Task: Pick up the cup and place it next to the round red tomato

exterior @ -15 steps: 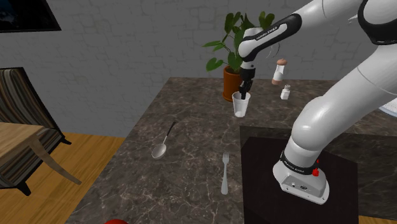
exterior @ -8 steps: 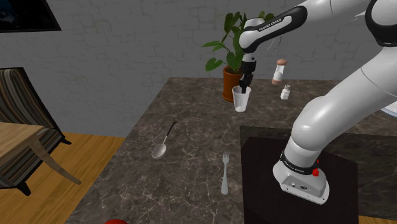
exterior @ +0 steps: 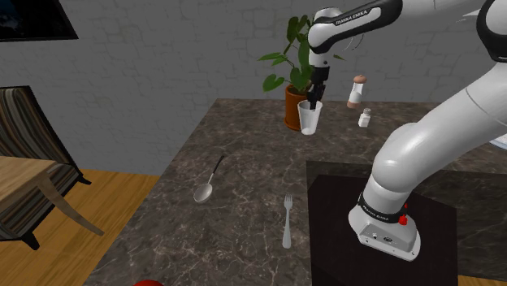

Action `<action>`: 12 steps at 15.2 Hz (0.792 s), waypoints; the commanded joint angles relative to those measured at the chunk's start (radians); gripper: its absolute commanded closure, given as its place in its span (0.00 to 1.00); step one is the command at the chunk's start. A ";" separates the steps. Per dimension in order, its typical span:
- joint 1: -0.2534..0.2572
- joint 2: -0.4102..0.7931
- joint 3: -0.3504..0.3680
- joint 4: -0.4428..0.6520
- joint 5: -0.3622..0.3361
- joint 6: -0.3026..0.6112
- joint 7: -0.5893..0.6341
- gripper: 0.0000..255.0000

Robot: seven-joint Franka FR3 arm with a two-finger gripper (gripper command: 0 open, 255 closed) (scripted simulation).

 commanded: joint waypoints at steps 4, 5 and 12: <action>0.001 -0.017 0.012 0.060 0.002 -0.072 0.009 1.00; 0.002 -0.019 0.013 0.072 0.003 -0.085 0.010 1.00; 0.006 -0.025 0.025 0.161 0.009 -0.180 0.018 1.00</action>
